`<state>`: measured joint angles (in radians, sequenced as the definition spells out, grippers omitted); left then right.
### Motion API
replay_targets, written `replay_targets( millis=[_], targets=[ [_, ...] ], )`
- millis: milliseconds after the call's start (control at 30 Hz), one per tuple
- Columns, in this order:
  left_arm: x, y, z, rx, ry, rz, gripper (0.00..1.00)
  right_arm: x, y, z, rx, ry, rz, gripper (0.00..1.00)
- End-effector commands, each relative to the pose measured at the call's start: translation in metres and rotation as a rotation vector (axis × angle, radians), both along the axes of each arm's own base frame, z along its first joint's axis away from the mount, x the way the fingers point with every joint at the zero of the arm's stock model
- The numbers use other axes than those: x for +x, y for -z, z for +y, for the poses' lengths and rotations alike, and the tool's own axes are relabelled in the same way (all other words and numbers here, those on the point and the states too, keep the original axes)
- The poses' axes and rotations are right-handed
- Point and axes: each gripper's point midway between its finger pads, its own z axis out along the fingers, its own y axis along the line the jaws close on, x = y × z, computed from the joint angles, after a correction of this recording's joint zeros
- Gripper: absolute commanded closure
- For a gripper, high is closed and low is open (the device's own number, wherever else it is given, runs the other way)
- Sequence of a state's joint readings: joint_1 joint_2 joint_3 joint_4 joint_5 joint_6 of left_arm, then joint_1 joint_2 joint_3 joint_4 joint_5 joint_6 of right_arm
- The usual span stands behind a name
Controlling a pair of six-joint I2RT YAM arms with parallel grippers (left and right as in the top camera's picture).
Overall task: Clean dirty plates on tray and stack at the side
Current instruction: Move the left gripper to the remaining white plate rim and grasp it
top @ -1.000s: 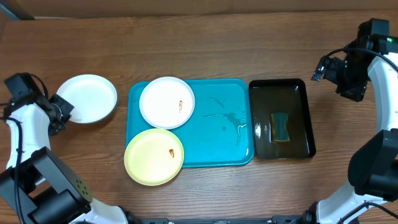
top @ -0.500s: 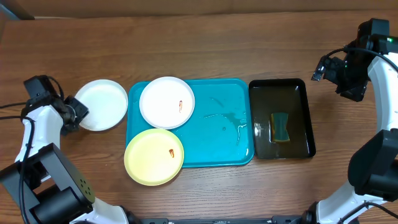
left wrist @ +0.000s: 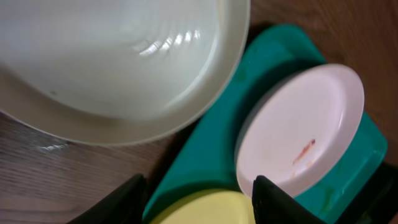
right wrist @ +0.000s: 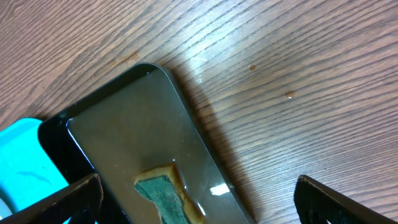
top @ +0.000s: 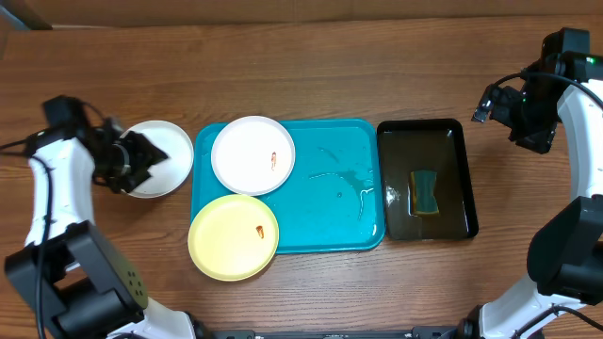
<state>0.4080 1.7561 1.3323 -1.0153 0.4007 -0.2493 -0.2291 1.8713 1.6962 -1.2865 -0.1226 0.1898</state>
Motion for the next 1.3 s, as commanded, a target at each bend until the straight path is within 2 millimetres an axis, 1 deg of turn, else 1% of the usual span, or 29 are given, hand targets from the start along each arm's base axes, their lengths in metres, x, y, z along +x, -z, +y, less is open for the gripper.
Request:
replay_targets(
  millis=[0, 33, 100, 167, 267, 333, 500, 567, 600, 733, 800, 833, 933, 1067, 1267],
  targets=[
    [0.005, -0.006, -0.028, 0.029, 0.148, -0.037, 0.45, 0.002, -0.009, -0.003, -0.015, 0.008, -0.025, 0.0],
    [0.008, -0.005, -0.037, 0.043, 0.178, -0.038, 0.48, 0.002, -0.009, -0.003, -0.015, 0.008, -0.025, 0.0],
    [0.012, -0.004, -0.051, 0.076, 0.229, -0.045, 0.58, 0.002, -0.009, -0.003, -0.015, 0.008, -0.026, 0.0],
    [0.019, -0.001, -0.062, 0.161, 0.286, -0.05, 0.6, 0.002, -0.009, -0.003, -0.015, 0.008, -0.025, 0.0],
    [0.019, 0.004, -0.07, 0.296, 0.346, -0.021, 0.58, 0.002, -0.009, -0.003, -0.015, 0.008, -0.025, 0.0],
    [0.015, 0.005, -0.078, 0.348, 0.369, 0.006, 0.55, 0.002, -0.009, -0.003, -0.015, 0.008, -0.025, 0.0],
    [0.004, 0.007, -0.108, 0.363, 0.454, 0.035, 0.5, 0.002, -0.009, -0.003, -0.015, 0.008, -0.025, 0.0],
    [0.001, 0.008, -0.116, 0.363, 0.479, 0.041, 0.49, 0.002, -0.009, -0.003, -0.015, 0.008, -0.025, 0.0],
    [-0.001, 0.008, -0.116, 0.375, 0.482, 0.047, 0.49, 0.002, -0.009, -0.003, -0.015, 0.008, -0.025, 0.0],
    [0.004, 0.007, -0.1, 0.457, 0.392, 0.061, 0.49, 0.002, -0.009, -0.003, -0.015, 0.008, -0.025, 0.0],
    [0.009, 0.007, -0.095, 0.464, 0.376, 0.045, 0.52, 0.002, -0.009, -0.003, -0.015, 0.008, -0.025, 0.0],
    [0.012, 0.008, -0.091, 0.472, 0.364, 0.041, 0.55, 0.002, -0.009, -0.003, -0.015, 0.008, -0.025, 0.0],
    [0.012, 0.015, -0.09, 0.471, 0.361, 0.047, 0.6, 0.002, -0.009, -0.003, -0.015, 0.008, -0.025, 0.0],
    [0.009, 0.039, -0.087, 0.482, 0.365, 0.074, 0.61, 0.002, -0.009, -0.003, -0.015, 0.008, -0.025, 0.0],
    [0.013, 0.072, -0.086, 0.484, 0.371, 0.108, 0.61, 0.002, -0.009, -0.003, -0.015, 0.008, -0.025, 0.0]
  ],
)
